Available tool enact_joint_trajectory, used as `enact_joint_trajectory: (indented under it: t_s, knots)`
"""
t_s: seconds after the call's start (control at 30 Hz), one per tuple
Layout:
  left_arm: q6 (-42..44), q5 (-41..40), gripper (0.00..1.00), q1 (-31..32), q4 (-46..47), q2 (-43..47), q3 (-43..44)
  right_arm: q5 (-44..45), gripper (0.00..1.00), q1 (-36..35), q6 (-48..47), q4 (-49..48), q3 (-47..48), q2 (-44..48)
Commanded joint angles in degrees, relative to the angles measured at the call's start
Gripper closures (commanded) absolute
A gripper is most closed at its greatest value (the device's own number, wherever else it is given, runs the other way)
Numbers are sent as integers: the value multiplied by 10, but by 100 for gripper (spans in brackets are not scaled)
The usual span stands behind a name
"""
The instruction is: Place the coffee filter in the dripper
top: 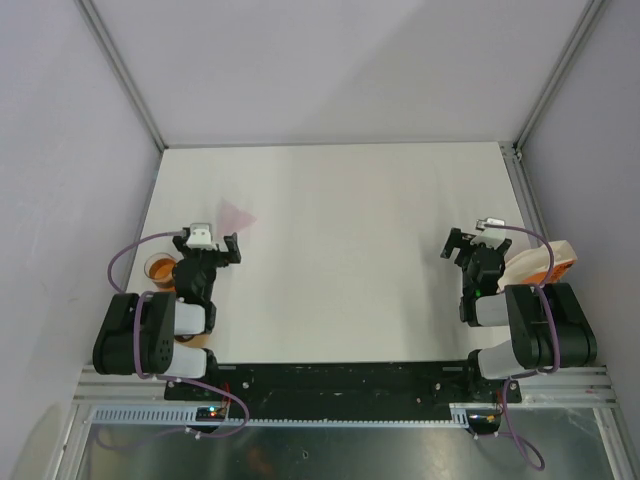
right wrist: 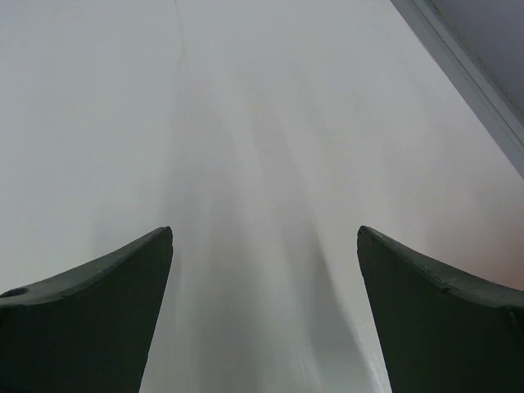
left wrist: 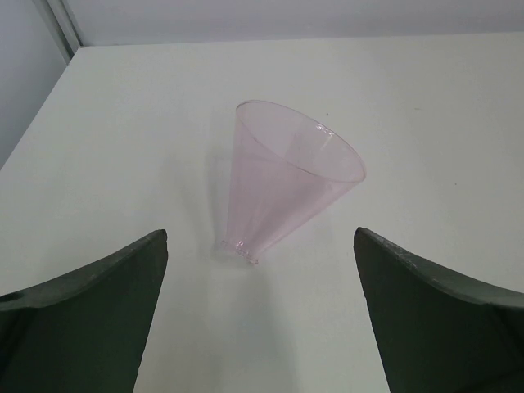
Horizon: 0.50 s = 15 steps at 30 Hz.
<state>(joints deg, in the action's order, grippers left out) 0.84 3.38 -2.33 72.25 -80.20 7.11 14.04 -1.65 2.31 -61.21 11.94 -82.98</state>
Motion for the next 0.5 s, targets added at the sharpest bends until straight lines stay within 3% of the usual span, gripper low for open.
enact_joint_trajectory:
  t_s: [0.0, 0.1, 0.3, 0.37, 0.47]
  knots:
    - [-4, -4, 0, -3, 13, 0, 13, -7, 1, 2, -3, -23, 10, -3]
    - [-4, -3, 0, -3, 14, -1, 14, -18, 1, 0, -11, -17, 9, 9]
    - [-4, 1, 0, -3, 13, 4, 13, -1, 1, -51, -58, 115, 52, 102]
    - [-2, 12, 0, -3, -18, 22, 26, -12, 1, -70, -62, 183, 77, 142]
    - [-1, 22, 0, -3, -151, 69, 79, -61, 1, -99, -61, 255, 106, 196]
